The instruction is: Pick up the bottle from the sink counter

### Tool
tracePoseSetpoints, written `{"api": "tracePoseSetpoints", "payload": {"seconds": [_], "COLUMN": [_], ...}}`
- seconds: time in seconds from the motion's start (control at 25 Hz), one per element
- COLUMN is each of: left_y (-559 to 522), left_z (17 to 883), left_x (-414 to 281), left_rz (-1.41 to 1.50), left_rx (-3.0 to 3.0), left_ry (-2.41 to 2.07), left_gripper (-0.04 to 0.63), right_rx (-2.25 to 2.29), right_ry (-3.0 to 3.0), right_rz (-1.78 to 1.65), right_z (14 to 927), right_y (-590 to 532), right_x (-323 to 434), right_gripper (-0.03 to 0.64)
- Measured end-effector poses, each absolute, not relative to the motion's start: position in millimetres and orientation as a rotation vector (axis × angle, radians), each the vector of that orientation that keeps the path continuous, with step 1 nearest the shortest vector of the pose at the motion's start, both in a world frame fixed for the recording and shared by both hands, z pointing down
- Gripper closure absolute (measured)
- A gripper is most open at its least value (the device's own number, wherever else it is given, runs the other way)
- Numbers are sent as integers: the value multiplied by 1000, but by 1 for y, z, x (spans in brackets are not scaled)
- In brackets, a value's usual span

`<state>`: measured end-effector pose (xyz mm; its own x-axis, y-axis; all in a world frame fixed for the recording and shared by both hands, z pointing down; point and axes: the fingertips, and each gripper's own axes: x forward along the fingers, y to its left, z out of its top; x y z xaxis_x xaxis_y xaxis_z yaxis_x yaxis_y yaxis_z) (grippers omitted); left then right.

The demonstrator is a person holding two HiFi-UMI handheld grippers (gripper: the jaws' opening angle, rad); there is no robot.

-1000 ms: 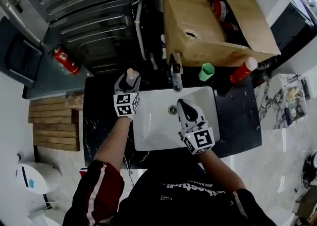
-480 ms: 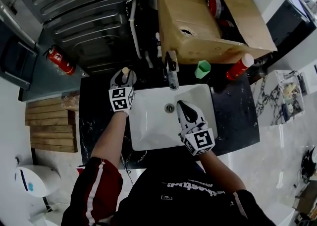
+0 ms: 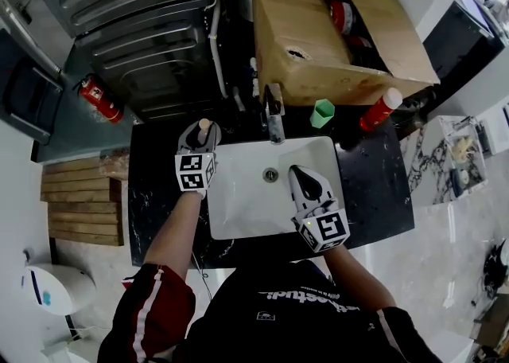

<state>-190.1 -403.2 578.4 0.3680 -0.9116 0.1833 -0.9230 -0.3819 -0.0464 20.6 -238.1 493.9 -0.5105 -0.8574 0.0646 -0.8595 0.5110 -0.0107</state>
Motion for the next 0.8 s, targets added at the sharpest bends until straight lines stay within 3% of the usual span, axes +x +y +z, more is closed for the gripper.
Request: {"api": "tracePoseSetpoints", "payload": {"seconds": [0.8], "left_y": [-202], "left_z": [413], "left_x": [-83], "left_rz": [95], "left_rx": [2863], "left_ry": [-1406], "left_gripper": [449], "right_rx": [1344], "right_ry": [-2724], "right_rz": [235], "right_z": [404], "right_y": [-173], "right_x": [78], "right_gripper": [578]}}
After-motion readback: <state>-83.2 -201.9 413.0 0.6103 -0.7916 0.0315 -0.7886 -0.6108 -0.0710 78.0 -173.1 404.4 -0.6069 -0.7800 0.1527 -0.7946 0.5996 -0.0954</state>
